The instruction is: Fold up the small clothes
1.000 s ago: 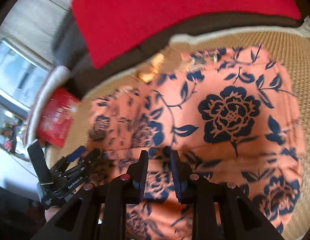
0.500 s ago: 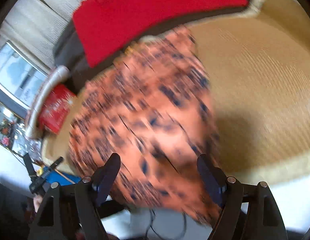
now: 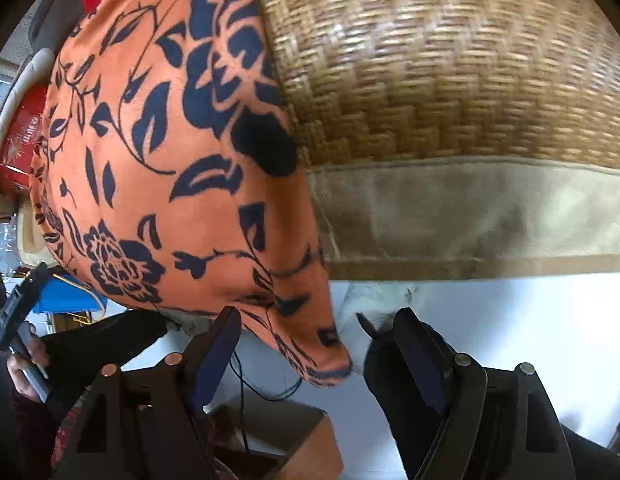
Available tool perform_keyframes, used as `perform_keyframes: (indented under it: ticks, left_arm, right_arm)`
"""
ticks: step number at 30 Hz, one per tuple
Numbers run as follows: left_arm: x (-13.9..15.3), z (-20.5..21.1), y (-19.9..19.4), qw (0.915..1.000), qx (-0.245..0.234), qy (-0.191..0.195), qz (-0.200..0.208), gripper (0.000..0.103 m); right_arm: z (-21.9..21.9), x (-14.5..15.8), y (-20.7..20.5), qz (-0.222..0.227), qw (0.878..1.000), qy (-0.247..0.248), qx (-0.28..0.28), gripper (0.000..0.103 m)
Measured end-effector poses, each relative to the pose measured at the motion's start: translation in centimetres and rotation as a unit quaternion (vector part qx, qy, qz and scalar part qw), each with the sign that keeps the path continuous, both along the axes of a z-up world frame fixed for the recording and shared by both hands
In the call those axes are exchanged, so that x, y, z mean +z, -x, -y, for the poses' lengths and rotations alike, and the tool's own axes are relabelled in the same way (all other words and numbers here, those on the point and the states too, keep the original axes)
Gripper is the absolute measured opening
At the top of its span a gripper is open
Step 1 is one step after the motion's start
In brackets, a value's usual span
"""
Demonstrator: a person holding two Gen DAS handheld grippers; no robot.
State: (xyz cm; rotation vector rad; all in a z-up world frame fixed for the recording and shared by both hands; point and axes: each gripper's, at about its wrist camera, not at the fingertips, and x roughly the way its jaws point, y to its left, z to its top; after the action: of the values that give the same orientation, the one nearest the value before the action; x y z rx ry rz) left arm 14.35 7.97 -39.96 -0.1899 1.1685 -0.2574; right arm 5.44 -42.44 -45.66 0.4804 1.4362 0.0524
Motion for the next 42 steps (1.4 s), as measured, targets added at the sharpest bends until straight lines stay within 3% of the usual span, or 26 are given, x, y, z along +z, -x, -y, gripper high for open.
perform_keyframes:
  ticks: [4, 5, 6, 8, 10, 11, 12, 14, 17, 19, 20, 21, 25, 26, 27, 28, 29, 30, 31, 34, 38, 42]
  left_arm:
    - [-1.6, 1.3, -0.6, 0.9996, -0.020, 0.001, -0.019, 0.076]
    - [-1.9, 1.8, -0.8, 0.9995, -0.028, -0.004, -0.015, 0.076]
    - [-2.2, 2.1, -1.0, 0.9993, -0.032, -0.006, -0.016, 0.076]
    - [-3.1, 2.9, -1.5, 0.9989, -0.038, -0.012, -0.026, 0.076]
    - [-3.7, 3.4, -1.6, 0.9985, -0.043, -0.010, -0.032, 0.075]
    - [-3.9, 3.6, -1.7, 0.9984, -0.047, -0.006, -0.032, 0.062]
    - [-4.1, 3.7, -1.8, 0.9983, -0.048, -0.003, -0.034, 0.041]
    - [-4.8, 3.4, -2.1, 0.9982, -0.042, -0.003, -0.044, 0.025]
    - [-5.3, 3.1, -2.3, 0.9980, -0.028, -0.001, -0.056, 0.026]
    - [-4.9, 2.8, -2.2, 0.9981, -0.032, 0.005, -0.053, 0.036]
    - [-4.8, 2.9, -2.3, 0.9981, -0.032, 0.004, -0.053, 0.058]
    - [-4.7, 3.1, -2.5, 0.9984, -0.029, 0.002, -0.049, 0.069]
    - [-3.8, 4.3, -3.4, 0.9989, -0.039, 0.004, -0.025, 0.069]
    - [-3.8, 4.9, -3.6, 0.9988, -0.046, -0.002, -0.017, 0.053]
    - [-3.9, 5.3, -3.9, 0.9984, -0.053, -0.009, -0.018, 0.022]
    - [-4.1, 5.6, -4.1, 0.9980, -0.058, -0.015, -0.023, 0.009]
    - [-4.2, 5.7, -4.2, 0.9978, -0.058, -0.019, -0.027, 0.005]
    - [-4.0, 5.7, -4.1, 0.9980, -0.057, -0.011, -0.026, 0.005]
    - [-3.4, 5.6, -4.0, 0.9980, -0.060, 0.006, -0.022, 0.005]
    - [-1.0, 5.8, -3.2, 0.9943, -0.087, 0.062, 0.000, 0.004]
    - [4.4, 6.1, -2.3, 0.9763, -0.145, 0.152, 0.050, 0.004]
    - [8.6, 5.2, -2.8, 0.9602, -0.146, 0.223, 0.084, 0.004]
  right_arm:
    - [0.0, -0.4, -1.0, 0.019, 1.000, -0.020, 0.000, 0.078]
    - [0.0, -0.4, -1.2, 0.025, 0.999, -0.025, 0.000, 0.065]
    - [0.0, -0.5, -1.3, 0.028, 0.999, -0.036, 0.004, 0.042]
    - [-0.1, -0.7, -1.4, 0.022, 0.999, -0.045, 0.012, 0.028]
    - [-0.3, -0.2, -1.2, 0.025, 0.999, -0.040, 0.023, 0.022]
    - [-0.4, 0.1, -1.0, 0.030, 0.998, -0.042, 0.027, 0.020]
    - [-0.4, 0.3, -0.6, 0.034, 0.998, -0.047, 0.027, 0.020]
    - [0.0, 0.8, -0.4, 0.038, 0.998, -0.049, 0.021, 0.020]
    - [0.1, 0.2, -0.5, 0.013, 0.999, -0.032, 0.002, 0.024]
    - [0.3, -0.3, -0.6, -0.011, 0.999, -0.034, -0.017, 0.024]
    - [0.6, -0.4, -0.7, -0.014, 0.999, -0.033, -0.024, 0.024]
    - [1.1, -0.5, -0.9, -0.014, 0.999, -0.030, -0.030, 0.025]
    - [1.5, -0.6, -1.7, -0.008, 1.000, -0.007, -0.019, 0.031]
    - [1.4, -0.9, -1.8, -0.009, 1.000, -0.002, -0.016, 0.032]
    - [1.3, -1.1, -1.8, -0.003, 1.000, -0.006, -0.015, 0.032]
    - [1.5, -1.2, -1.8, 0.006, 1.000, -0.016, -0.021, 0.032]
    - [1.7, -1.2, -1.7, 0.009, 0.999, -0.024, -0.027, 0.025]
    - [1.6, -1.2, -1.6, 0.014, 0.999, -0.033, -0.027, 0.013]
    - [1.5, -0.5, -1.4, 0.026, 0.999, -0.043, -0.021, 0.009]
    - [1.1, 2.9, -0.4, 0.062, 0.996, -0.061, -0.004, 0.008]
    - [1.9, 8.1, 1.2, 0.132, 0.982, -0.133, -0.012, 0.008]
    - [3.8, 12.6, 0.3, 0.190, 0.966, -0.174, -0.025, 0.008]
